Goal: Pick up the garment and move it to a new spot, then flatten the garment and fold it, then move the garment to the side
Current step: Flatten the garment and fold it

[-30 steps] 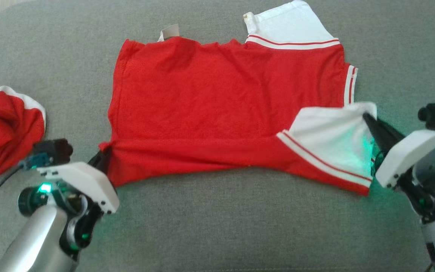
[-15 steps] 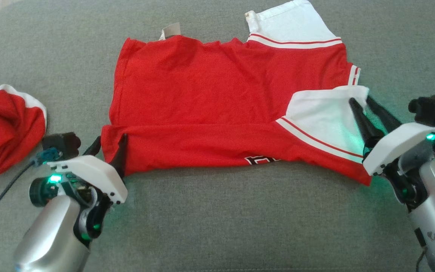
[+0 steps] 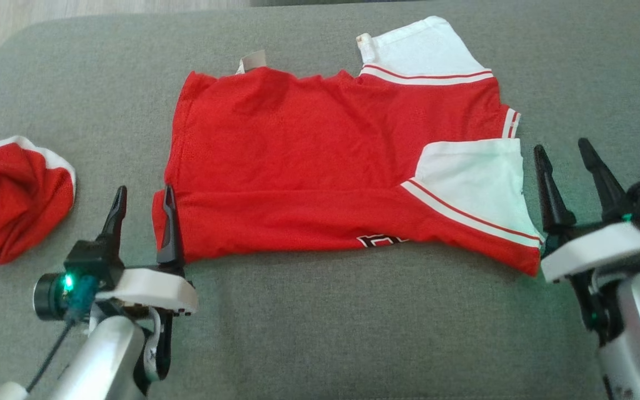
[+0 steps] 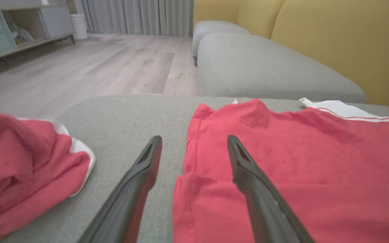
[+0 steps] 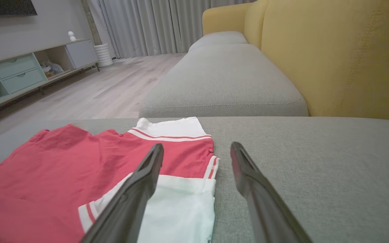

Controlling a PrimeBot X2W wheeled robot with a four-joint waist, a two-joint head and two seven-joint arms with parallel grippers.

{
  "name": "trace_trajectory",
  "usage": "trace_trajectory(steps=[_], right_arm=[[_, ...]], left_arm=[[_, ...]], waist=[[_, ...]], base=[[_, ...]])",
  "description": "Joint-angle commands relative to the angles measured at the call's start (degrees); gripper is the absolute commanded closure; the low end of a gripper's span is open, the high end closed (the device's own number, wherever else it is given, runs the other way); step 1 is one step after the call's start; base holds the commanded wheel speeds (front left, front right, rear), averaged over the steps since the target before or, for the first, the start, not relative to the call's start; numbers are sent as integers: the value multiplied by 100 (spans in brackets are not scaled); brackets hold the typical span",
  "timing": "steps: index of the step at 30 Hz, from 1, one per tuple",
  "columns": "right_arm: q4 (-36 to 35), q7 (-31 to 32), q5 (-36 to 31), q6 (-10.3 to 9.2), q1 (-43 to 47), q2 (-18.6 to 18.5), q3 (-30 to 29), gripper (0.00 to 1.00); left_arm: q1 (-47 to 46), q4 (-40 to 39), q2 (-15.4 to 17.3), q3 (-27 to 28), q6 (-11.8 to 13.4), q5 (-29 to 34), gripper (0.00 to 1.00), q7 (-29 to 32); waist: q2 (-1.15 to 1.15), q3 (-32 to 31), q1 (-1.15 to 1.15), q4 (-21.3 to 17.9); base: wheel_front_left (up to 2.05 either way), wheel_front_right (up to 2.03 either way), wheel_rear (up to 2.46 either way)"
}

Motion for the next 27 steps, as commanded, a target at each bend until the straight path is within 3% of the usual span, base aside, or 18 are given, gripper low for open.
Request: trace_trajectory(steps=[1, 7, 13, 27], right_arm=[[-368, 48, -102, -4, 102, 37, -7, 0], [-1536, 505, -450, -4, 956, 508, -298, 0], [-2134, 808, -509, -4, 1568, 857, -398, 0], [-2350, 1057, -504, -4, 1827, 1043, -463, 0]], left_arm=[[-105, -222, 179, 167, 81, 99, 0, -87], [35, -498, 287, 32, 294, 395, 0, -157], [261, -434, 309, -102, 348, 401, 0, 13], [392, -259, 297, -97, 333, 153, 0, 222]], waist=[[0, -24, 0, -20], [0, -96, 0, -101], [0, -182, 0, -170], [0, -241, 0, -185]], base=[[0, 0, 0], [0, 0, 0], [0, 0, 0], [0, 0, 0]])
